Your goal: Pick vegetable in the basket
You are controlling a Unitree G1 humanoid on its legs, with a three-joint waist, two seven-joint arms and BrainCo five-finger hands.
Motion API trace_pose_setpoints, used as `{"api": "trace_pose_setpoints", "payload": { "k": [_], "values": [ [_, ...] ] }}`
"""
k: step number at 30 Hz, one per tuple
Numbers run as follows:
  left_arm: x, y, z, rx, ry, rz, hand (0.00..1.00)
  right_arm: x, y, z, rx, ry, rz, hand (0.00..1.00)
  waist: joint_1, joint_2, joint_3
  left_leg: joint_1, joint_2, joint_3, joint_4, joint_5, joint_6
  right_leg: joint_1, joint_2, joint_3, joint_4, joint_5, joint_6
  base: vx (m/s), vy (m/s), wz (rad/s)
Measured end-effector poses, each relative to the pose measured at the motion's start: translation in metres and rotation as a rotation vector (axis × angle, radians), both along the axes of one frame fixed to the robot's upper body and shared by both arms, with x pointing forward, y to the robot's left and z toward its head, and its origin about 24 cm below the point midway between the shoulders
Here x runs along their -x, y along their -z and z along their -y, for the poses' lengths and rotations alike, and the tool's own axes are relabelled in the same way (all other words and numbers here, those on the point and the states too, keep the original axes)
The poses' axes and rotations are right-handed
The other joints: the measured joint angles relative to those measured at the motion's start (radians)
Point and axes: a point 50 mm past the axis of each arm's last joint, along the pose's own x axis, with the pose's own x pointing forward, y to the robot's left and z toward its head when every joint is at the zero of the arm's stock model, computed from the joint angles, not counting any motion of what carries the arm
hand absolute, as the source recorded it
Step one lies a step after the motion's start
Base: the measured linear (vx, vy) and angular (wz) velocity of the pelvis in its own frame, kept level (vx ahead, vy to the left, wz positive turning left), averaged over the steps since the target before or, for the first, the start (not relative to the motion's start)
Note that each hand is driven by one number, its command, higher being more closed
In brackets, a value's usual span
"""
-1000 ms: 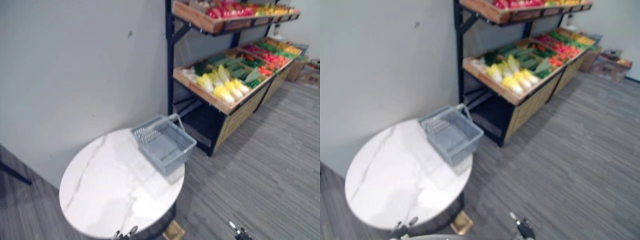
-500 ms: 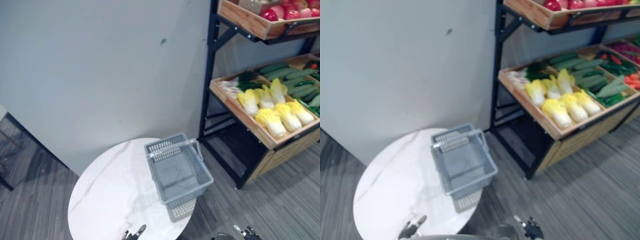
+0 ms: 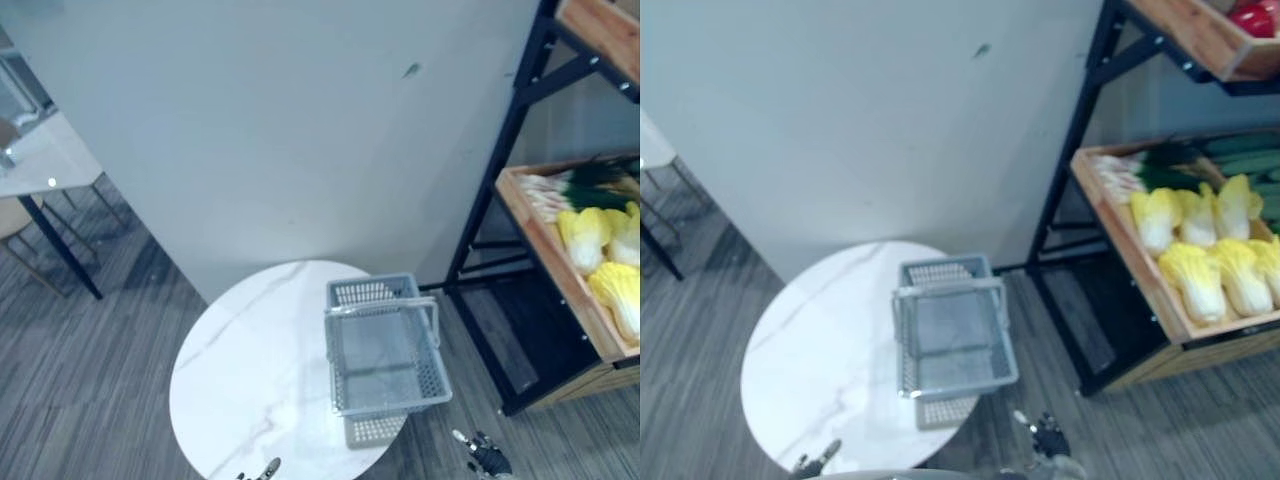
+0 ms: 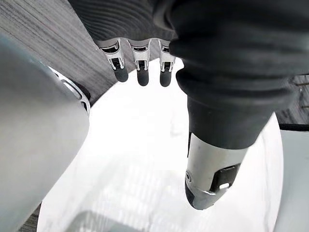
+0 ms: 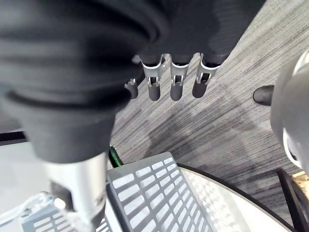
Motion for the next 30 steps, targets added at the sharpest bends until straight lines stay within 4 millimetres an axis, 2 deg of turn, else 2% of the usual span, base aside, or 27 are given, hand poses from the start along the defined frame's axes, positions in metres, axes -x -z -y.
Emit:
{"api": "trace_pose_setpoints", "payload": {
  "k": [4,6,9,10,12,13,15,19,24,27,30],
  "values": [
    [0.004,0.000,-0.004,-0.021,0.014,-0.026,0.00,-0.020,-0.020,0.017,0.136,-0.054,0.110,0.00,-0.009,0.008,0.000,0.027,-0.027,0.010,-0.083,0.007,-0.012,0.004,-0.005,0.002,-0.052,0.046,0.017,-0.06,0.126,0.00],
    [0.005,0.000,-0.006,-0.038,0.049,-0.039,0.00,-0.035,-0.039,0.035,0.265,-0.127,0.180,0.00,-0.014,0.013,-0.001,0.030,-0.033,0.009,-0.116,0.007,-0.012,-0.002,-0.005,0.002,-0.061,0.056,0.020,-0.07,0.061,0.06],
    [0.012,0.000,-0.013,-0.075,0.143,-0.080,0.00,-0.065,-0.081,0.068,0.538,-0.267,0.300,0.00,-0.023,0.017,0.001,0.028,-0.039,0.006,-0.167,0.002,-0.025,-0.024,0.006,0.018,-0.086,0.078,0.028,-0.09,0.048,-0.01],
    [0.014,0.000,-0.014,-0.078,0.150,-0.089,0.00,-0.071,-0.090,0.072,0.588,-0.298,0.323,0.00,-0.023,0.020,0.003,0.026,-0.039,0.005,-0.172,-0.002,-0.030,-0.030,0.011,0.029,-0.090,0.081,0.027,-0.07,0.029,-0.14],
    [0.027,0.000,-0.020,-0.090,0.181,-0.135,0.00,-0.088,-0.117,0.077,0.736,-0.412,0.405,0.00,-0.025,0.008,0.008,0.017,-0.043,0.005,-0.179,-0.003,-0.028,-0.041,0.022,0.067,-0.114,0.096,0.024,-0.08,0.015,-0.10],
    [0.030,0.000,-0.020,-0.092,0.187,-0.143,0.00,-0.091,-0.123,0.078,0.776,-0.447,0.418,0.00,-0.025,0.006,0.008,0.013,-0.043,0.004,-0.178,-0.004,-0.025,-0.043,0.025,0.074,-0.121,0.096,0.025,-0.07,0.000,-0.03],
    [0.034,0.000,-0.022,-0.098,0.215,-0.158,0.00,-0.108,-0.150,0.080,0.898,-0.540,0.494,0.00,-0.026,0.005,0.009,-0.010,-0.046,0.002,-0.179,-0.003,-0.021,-0.061,0.031,0.098,-0.135,0.106,0.026,-0.04,0.001,-0.02],
    [0.034,0.000,-0.025,-0.106,0.231,-0.160,0.00,-0.135,-0.183,0.072,1.050,-0.685,0.597,0.00,-0.026,0.014,0.008,-0.017,-0.046,0.002,-0.180,0.003,-0.025,-0.072,0.036,0.107,-0.138,0.119,0.027,0.03,-0.005,-0.03],
    [0.032,0.000,-0.023,-0.106,0.257,-0.157,0.00,-0.160,-0.202,0.045,1.137,-0.854,0.692,0.00,-0.020,0.014,0.012,-0.023,-0.046,-0.009,-0.181,0.004,-0.027,-0.073,0.040,0.108,-0.143,0.127,0.018,0.06,-0.004,0.02],
    [0.029,-0.001,-0.024,-0.109,0.260,-0.146,0.00,-0.181,-0.216,0.015,1.190,-1.017,0.773,0.00,-0.014,0.006,0.030,-0.025,-0.048,-0.026,-0.180,0.004,-0.027,-0.072,0.040,0.108,-0.146,0.127,0.018,0.05,-0.004,0.02],
    [0.024,-0.001,-0.022,-0.111,0.275,-0.131,0.00,-0.197,-0.225,-0.015,1.227,-1.146,0.837,0.00,0.011,-0.002,0.045,-0.026,-0.050,-0.034,-0.180,0.004,-0.027,-0.072,0.039,0.103,-0.149,0.128,0.018,0.02,-0.002,0.06]
  ]
}}
